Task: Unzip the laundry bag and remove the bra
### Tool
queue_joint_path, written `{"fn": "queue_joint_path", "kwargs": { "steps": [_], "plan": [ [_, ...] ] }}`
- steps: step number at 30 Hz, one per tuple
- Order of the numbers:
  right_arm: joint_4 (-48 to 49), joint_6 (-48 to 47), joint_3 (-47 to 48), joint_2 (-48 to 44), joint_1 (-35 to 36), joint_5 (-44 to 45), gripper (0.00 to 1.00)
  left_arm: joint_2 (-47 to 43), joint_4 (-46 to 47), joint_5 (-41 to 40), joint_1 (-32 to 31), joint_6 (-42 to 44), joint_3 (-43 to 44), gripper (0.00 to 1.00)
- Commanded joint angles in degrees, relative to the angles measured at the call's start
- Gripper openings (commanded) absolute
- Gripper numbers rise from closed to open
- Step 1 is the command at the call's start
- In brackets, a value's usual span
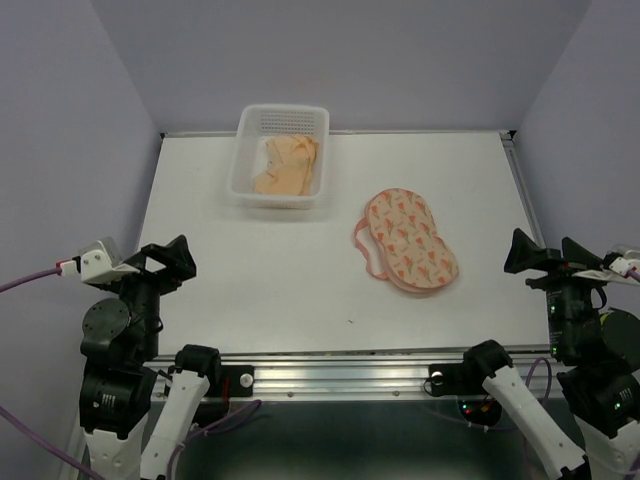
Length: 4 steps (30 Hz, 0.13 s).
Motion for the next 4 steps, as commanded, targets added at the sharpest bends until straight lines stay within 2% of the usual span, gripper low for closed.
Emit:
{"fn": "queue_joint_path", "kwargs": {
  "steps": [1,4],
  "plan": [
    [2.5,-0.7,0.7,0.4,0.0,-0.7,1.00,2.4,3.0,1.5,-0.1,0.0,-0.3,0.99],
    [2.2,-0.6,0.7,1.4,0.0,-1.3,1.00,3.7,3.7,2.7,0.0,-0.5,-0.8,0.99]
  ]
}}
